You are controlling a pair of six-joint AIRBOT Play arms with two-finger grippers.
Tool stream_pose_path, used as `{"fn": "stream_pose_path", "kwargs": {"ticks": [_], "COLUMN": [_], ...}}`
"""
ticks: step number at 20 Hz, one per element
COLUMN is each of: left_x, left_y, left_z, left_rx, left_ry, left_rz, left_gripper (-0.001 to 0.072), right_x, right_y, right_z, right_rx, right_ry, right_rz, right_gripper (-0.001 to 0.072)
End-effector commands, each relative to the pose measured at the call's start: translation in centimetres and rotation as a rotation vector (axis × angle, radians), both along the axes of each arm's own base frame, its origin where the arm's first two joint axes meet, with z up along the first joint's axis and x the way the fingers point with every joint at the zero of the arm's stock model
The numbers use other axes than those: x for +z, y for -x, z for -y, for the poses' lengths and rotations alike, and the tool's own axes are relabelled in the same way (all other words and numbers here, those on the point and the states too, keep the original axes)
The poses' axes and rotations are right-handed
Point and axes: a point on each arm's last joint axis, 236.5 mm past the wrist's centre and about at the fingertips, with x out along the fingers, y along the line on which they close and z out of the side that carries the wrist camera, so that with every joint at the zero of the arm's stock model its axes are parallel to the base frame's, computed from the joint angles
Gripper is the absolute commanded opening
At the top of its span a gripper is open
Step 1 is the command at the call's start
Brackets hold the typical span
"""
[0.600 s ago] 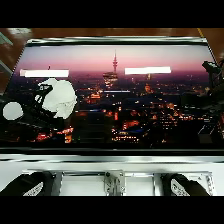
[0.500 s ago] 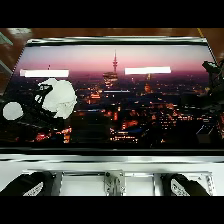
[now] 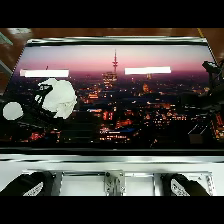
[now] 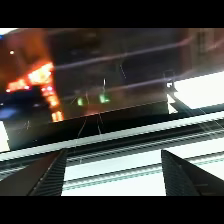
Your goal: Fold the shirts.
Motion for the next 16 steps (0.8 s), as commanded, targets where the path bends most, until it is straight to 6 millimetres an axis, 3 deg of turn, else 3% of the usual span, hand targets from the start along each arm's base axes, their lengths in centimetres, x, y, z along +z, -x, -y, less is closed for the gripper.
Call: {"fn": "stream_pose_path", "kwargs": {"ticks": [1, 4, 6, 8, 16], "left_x": [0.0, 0.0, 0.4, 0.9, 3.3], "left_y": [0.0, 0.0, -1.9, -3.8, -8.1], "left_z": [0.0, 0.0, 0.7, 1.3, 4.3], "left_rx": [-0.001, -0.001, 0.005, 0.009, 0.039], "left_ry": [0.000, 0.001, 0.028, 0.056, 0.206], "left_rz": [0.001, 0.002, 0.079, 0.156, 0.339], "left_gripper": [0.0720, 0.0720, 0.0720, 0.0720, 0.0720], "right_x": [0.5, 1.8, 2.5, 2.7, 2.9], "right_y": [-1.7, -5.0, -6.3, -6.4, -6.6], "right_z": [0.2, 0.6, 0.1, -0.5, -0.8], "right_rx": [-0.009, -0.031, -0.037, -0.033, -0.035], "right_ry": [0.007, 0.017, -0.009, -0.036, -0.048], "right_rz": [0.075, 0.224, 0.283, 0.290, 0.302], "right_gripper": [0.0692, 0.0692, 0.0692, 0.0692, 0.0692]}}
